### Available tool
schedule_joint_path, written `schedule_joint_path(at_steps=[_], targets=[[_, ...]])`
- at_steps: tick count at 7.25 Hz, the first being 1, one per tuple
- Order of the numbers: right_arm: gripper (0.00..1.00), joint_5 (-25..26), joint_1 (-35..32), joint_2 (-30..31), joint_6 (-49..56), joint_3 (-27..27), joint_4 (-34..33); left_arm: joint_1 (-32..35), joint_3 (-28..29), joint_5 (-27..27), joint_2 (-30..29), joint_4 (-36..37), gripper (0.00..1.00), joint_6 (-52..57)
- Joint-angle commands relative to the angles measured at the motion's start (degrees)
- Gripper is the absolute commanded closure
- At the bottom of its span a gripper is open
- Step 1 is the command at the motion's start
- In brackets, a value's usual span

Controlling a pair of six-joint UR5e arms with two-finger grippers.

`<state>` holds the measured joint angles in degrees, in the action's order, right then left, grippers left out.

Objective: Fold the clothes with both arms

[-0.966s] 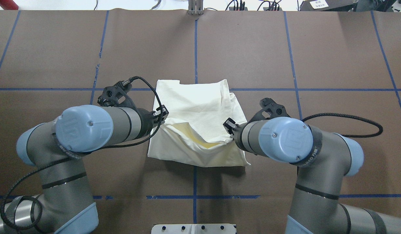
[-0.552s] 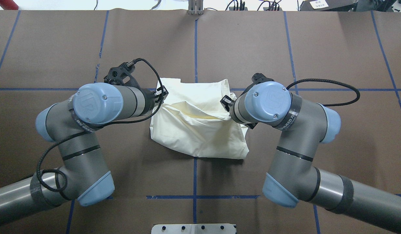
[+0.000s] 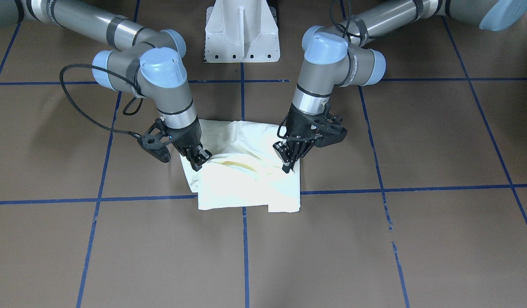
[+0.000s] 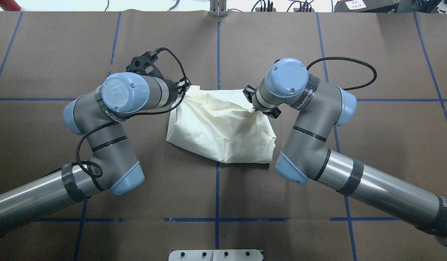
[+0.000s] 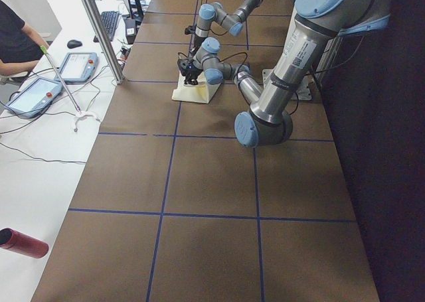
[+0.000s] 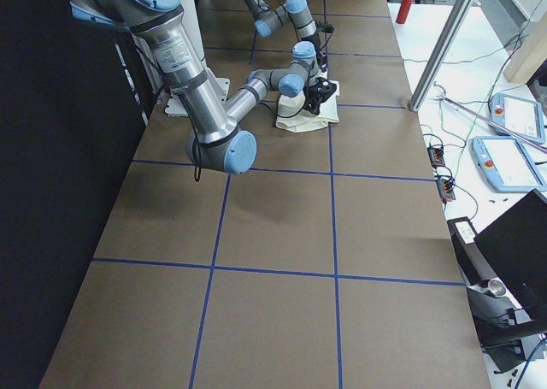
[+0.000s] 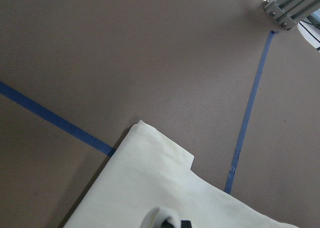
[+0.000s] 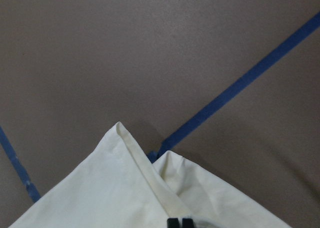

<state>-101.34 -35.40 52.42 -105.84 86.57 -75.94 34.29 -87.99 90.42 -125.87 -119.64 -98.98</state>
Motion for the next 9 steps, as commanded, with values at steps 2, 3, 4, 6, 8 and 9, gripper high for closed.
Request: schedule_joint_path(at_steps=[2,3,4,6,8,9], targets=[[1.00,-3.8,-3.7,-1.7,4.5,-6.1,4.7,1.7,6.0,0.1,-1.8,-4.9,1.00,2.4],[1.00,-3.9,-3.5,-2.1,4.8,-7.6,4.7,1.7,5.9,0.1,-1.8,-5.0,1.00,2.5],[1.00,-4.0,-3.5,-3.1,6.1,-9.8,4.8,2.3,5.9,0.3,-1.8,-5.1,0.64,4.0],[1.00,-4.0,-3.5,-3.6,6.1,-10.3,4.7,3.8,5.4,4.5,3.1,-14.2,0.62,13.1],[1.00,-4.0,-3.5,-3.6,6.1,-10.3,4.8,3.7,5.6,5.5,7.8,-23.8,1.00,13.2],[1.00,-4.0,-3.6,-3.8,6.1,-10.3,4.8,3.2,5.7,8.6,8.0,-25.4,1.00,13.2]])
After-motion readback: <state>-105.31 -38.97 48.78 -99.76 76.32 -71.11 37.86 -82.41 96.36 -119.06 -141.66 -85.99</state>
